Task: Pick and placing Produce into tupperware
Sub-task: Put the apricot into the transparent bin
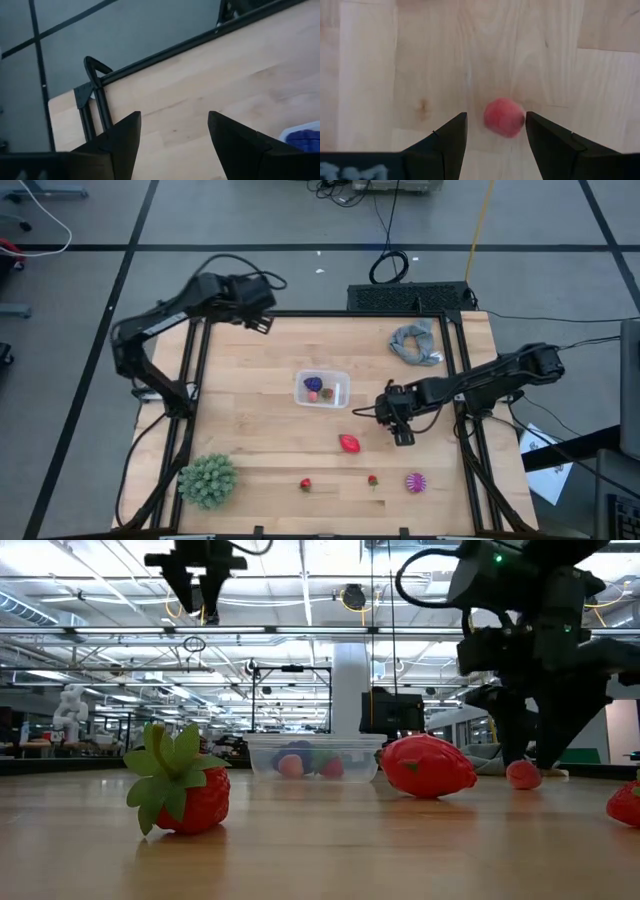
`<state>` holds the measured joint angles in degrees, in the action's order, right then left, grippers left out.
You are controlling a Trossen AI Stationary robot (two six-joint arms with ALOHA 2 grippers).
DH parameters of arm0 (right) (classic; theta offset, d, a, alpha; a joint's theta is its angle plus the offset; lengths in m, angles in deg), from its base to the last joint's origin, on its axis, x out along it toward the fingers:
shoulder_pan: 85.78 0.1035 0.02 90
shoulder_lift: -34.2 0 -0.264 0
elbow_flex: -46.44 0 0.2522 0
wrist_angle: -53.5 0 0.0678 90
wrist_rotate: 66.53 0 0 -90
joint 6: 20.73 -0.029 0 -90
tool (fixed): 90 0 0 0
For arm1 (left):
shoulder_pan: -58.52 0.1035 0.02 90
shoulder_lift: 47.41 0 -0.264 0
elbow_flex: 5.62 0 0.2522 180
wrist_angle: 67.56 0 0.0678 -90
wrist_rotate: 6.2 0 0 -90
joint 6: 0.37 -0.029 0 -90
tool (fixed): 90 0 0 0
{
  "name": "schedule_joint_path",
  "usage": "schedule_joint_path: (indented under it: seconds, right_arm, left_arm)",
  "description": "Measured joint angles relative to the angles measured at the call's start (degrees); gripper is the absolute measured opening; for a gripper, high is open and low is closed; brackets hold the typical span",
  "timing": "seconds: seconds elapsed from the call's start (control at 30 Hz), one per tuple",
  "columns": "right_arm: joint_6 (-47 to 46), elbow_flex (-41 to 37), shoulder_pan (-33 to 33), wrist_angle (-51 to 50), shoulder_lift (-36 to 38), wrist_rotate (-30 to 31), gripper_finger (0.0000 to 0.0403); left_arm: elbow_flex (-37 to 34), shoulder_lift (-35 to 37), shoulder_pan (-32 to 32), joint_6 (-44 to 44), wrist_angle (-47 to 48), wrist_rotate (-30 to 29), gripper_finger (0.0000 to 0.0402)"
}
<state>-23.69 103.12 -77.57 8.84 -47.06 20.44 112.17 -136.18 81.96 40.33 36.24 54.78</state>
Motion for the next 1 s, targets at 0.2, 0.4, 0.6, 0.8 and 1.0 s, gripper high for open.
schedule_joint_path:
  seconds: [0.2,0.4,0.6,0.8,1.0]
  right_arm:
    - [0.22,0.0,0.0,1.13,-3.02,-0.02,0.0192]
    - [0.45,0.04,0.0,4.0,-4.01,-0.02,0.0191]
    - [0.66,0.44,0.0,3.64,-3.53,-0.04,0.0162]
    - [0.66,0.76,0.0,2.31,-3.51,-0.04,0.0129]
    - [-0.26,0.79,0.0,1.31,-3.49,-0.04,0.0127]
  left_arm:
    - [0.0,3.63,-0.51,1.12,0.02,0.0,0.0237]
    - [0.0,4.12,-0.63,0.52,-0.05,0.26,0.0237]
    - [-0.02,4.1,-0.65,-0.06,-0.05,0.31,0.0237]
    - [-0.02,4.1,-0.66,-0.3,-0.05,0.33,0.0237]
    - [-0.02,4.1,-0.68,-0.34,-0.05,0.43,0.0237]
